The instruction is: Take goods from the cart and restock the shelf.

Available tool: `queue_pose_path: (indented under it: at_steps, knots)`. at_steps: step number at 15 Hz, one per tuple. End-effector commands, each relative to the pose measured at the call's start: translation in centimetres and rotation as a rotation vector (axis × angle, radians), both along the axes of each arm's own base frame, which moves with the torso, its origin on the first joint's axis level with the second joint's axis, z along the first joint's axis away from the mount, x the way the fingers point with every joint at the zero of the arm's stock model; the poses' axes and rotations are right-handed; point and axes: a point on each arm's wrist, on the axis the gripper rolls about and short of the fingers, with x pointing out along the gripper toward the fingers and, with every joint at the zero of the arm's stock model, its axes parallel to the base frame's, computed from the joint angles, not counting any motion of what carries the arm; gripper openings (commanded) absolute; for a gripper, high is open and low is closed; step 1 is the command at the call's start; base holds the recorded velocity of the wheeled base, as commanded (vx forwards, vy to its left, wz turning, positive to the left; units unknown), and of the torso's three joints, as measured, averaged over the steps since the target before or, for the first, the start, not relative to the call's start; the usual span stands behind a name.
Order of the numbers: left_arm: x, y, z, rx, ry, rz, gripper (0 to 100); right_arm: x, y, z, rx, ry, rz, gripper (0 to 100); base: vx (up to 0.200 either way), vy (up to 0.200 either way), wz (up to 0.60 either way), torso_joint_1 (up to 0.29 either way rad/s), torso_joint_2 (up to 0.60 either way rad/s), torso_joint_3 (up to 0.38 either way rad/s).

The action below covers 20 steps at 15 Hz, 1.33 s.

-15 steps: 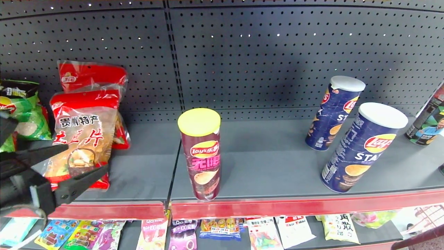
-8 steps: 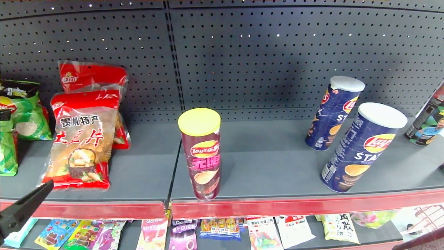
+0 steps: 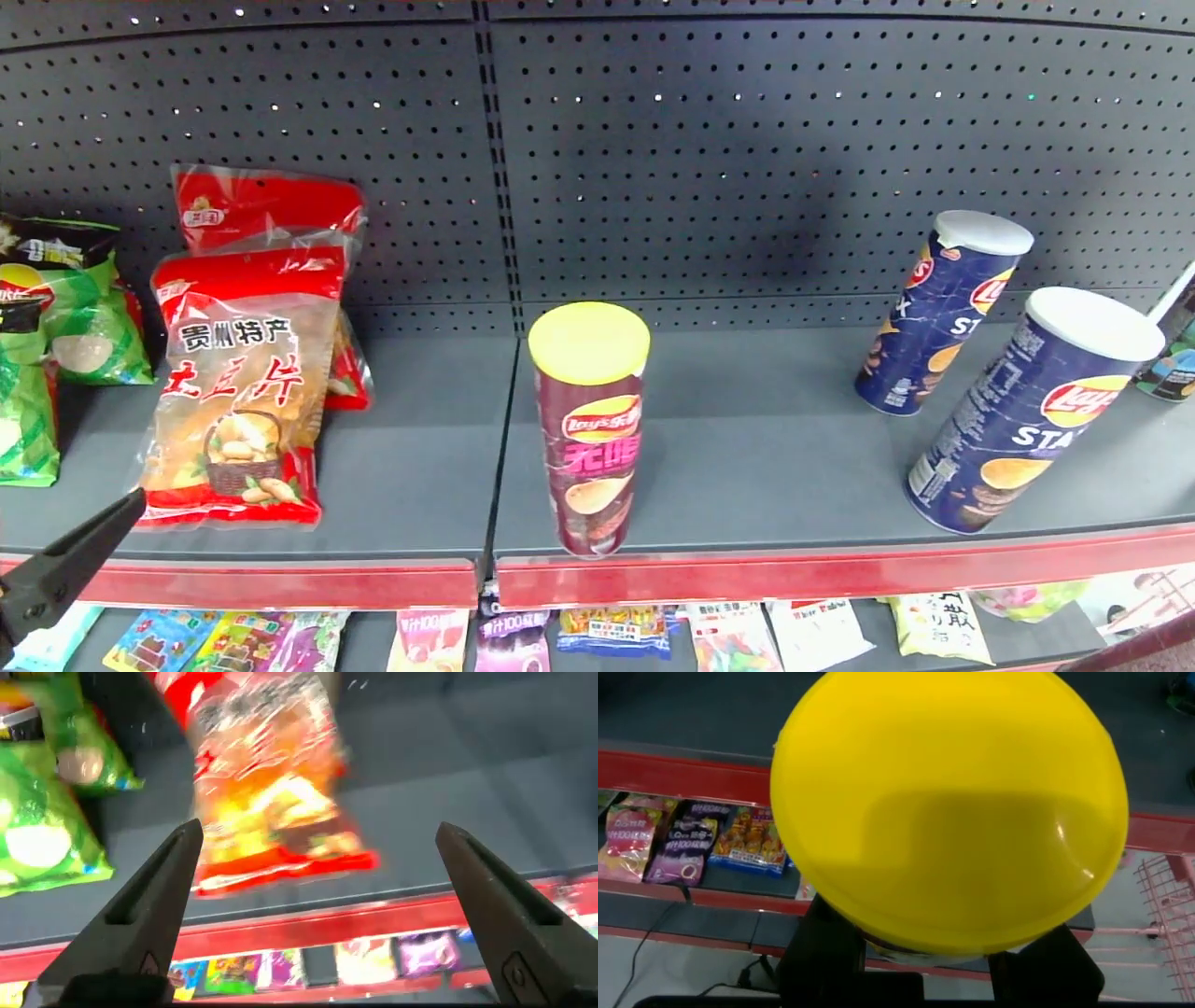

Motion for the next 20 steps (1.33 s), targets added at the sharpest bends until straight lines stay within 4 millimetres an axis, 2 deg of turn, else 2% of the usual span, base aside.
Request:
queue_pose_path:
  at_steps: [1, 4, 6, 8, 9, 11, 13, 14, 15, 16, 17, 18, 20]
  knots:
    - [0.1, 0.0, 0.0, 0.000, -0.001, 0.001, 100, 0.0, 0.0, 0.0, -0.001, 0.003, 0.003, 0, 0.000, 0.200, 0.00, 0.007, 0.01, 0.002]
    - [0.0, 0.0, 0.0, 0.003, -0.001, 0.001, 100, 0.0, 0.0, 0.0, 0.000, 0.003, 0.007, 0, 0.000, 0.200, 0.00, -0.001, 0.00, 0.006]
    - [-0.1, 0.0, 0.0, 0.002, -0.007, 0.001, 100, 0.0, 0.0, 0.3, 0.001, -0.009, 0.020, 0, 0.000, 0.000, 0.00, 0.000, 0.00, 0.000]
    - [-0.8, 0.0, -0.4, -0.005, -0.017, -0.036, 100, 0.2, 0.1, 1.4, -0.012, -0.023, 0.058, 0, 0.000, 0.000, 0.00, 0.000, 0.00, 0.000]
    - [-1.5, -0.1, -1.0, -0.015, -0.025, -0.107, 100, 0.8, 0.3, 2.7, -0.007, -0.022, 0.128, 0, 0.000, 0.000, 0.00, 0.000, 0.00, 0.000]
    - [-1.9, -0.2, -1.1, -0.028, -0.035, -0.194, 100, 3.4, 0.8, 5.1, -0.030, 0.030, 0.207, 0, 0.000, 0.000, 0.00, 0.000, 0.00, 0.000]
    - [-1.8, -0.3, -1.1, -0.030, -0.028, -0.226, 100, 7.2, 2.0, 8.2, -0.033, 0.038, 0.322, 0, 0.000, 0.000, 0.00, 0.000, 0.00, 0.000]
    - [-1.8, -0.4, -1.2, -0.035, -0.023, -0.264, 100, 8.7, 2.8, 9.2, -0.029, 0.032, 0.366, 0, 0.000, 0.000, 0.00, 0.000, 0.00, 0.000]
    - [-1.8, -0.5, -1.5, -0.042, -0.013, -0.304, 100, 11.7, 4.3, 9.8, -0.024, 0.041, 0.414, 0, 0.000, 0.000, 0.00, 0.000, 0.00, 0.000]
    - [-1.6, -0.6, -1.6, -0.041, -0.003, -0.306, 100, 13.9, 5.0, 9.9, -0.019, 0.042, 0.419, 0, 0.000, 0.000, 0.00, 0.000, 0.00, 0.000]
    - [-1.2, -0.6, -1.5, -0.037, 0.012, -0.296, 100, 15.8, 6.0, 10.2, -0.013, 0.021, 0.443, 0, 0.000, 0.000, 0.00, 0.000, 0.00, 0.000]
    - [-1.0, -0.6, -1.3, -0.031, 0.014, -0.292, 100, 16.8, 6.8, 10.3, -0.010, 0.019, 0.475, 0, 0.000, 0.000, 0.00, 0.000, 0.00, 0.000]
    - [0.0, -0.8, -0.6, -0.032, 0.032, -0.303, 100, 20.7, 8.6, 10.4, -0.014, 0.047, 0.500, 0, 0.000, 0.000, 0.00, 0.000, 0.00, 0.000]
